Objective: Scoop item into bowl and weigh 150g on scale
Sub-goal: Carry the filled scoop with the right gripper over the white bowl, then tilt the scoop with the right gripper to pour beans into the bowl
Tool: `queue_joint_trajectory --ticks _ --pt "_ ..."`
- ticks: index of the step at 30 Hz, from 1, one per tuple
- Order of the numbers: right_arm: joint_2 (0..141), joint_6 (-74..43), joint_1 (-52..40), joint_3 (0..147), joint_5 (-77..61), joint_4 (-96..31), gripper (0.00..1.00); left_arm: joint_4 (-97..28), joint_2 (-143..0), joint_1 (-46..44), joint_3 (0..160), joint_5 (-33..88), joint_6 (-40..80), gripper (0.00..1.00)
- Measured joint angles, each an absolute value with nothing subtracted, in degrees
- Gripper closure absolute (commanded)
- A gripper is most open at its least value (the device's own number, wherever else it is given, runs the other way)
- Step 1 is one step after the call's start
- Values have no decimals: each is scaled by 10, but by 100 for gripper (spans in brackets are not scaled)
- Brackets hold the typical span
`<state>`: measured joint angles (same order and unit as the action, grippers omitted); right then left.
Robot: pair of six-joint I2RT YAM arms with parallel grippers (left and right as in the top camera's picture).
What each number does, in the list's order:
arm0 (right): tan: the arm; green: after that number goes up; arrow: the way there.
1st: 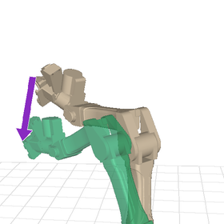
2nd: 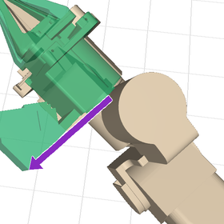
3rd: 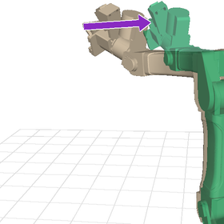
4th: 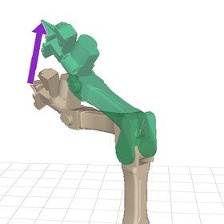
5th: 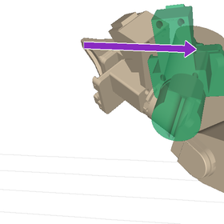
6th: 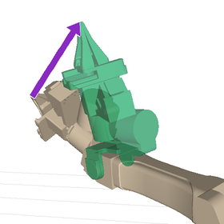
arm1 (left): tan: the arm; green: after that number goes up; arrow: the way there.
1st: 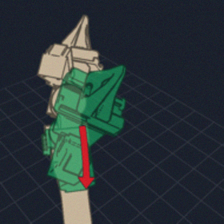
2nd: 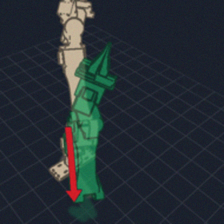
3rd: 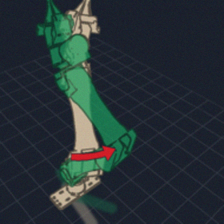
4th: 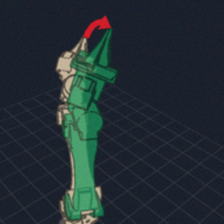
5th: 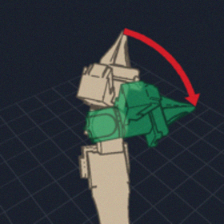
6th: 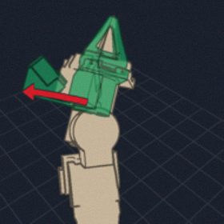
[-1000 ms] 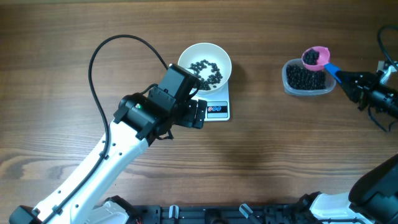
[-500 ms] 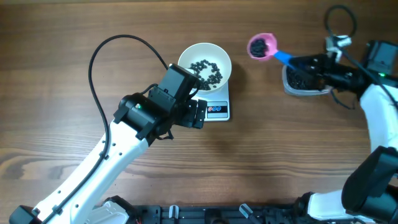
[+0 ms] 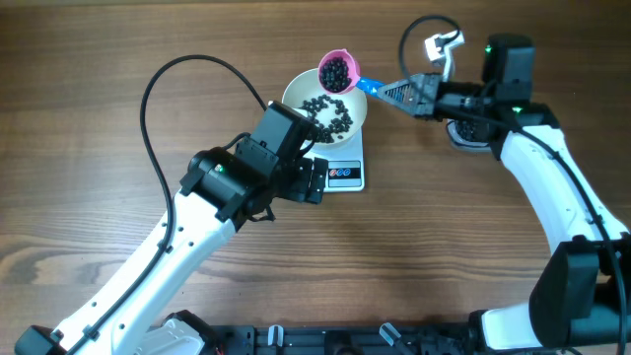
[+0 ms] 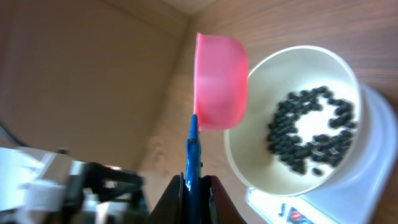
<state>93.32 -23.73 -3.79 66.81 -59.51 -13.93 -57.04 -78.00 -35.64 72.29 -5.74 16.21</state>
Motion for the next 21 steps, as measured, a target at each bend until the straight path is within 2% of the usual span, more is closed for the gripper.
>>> queue_joint_trajectory --ticks 9,13,21 --pt "933 -37 -138 668 -359 -145 96 -570 -780 -356 723 -57 162 0" --pt "933 18 -160 668 -263 -145 96 -570 -780 -356 723 -57 162 0" --pt "933 89 -180 668 -211 -140 96 -570 -780 -356 723 -57 162 0"
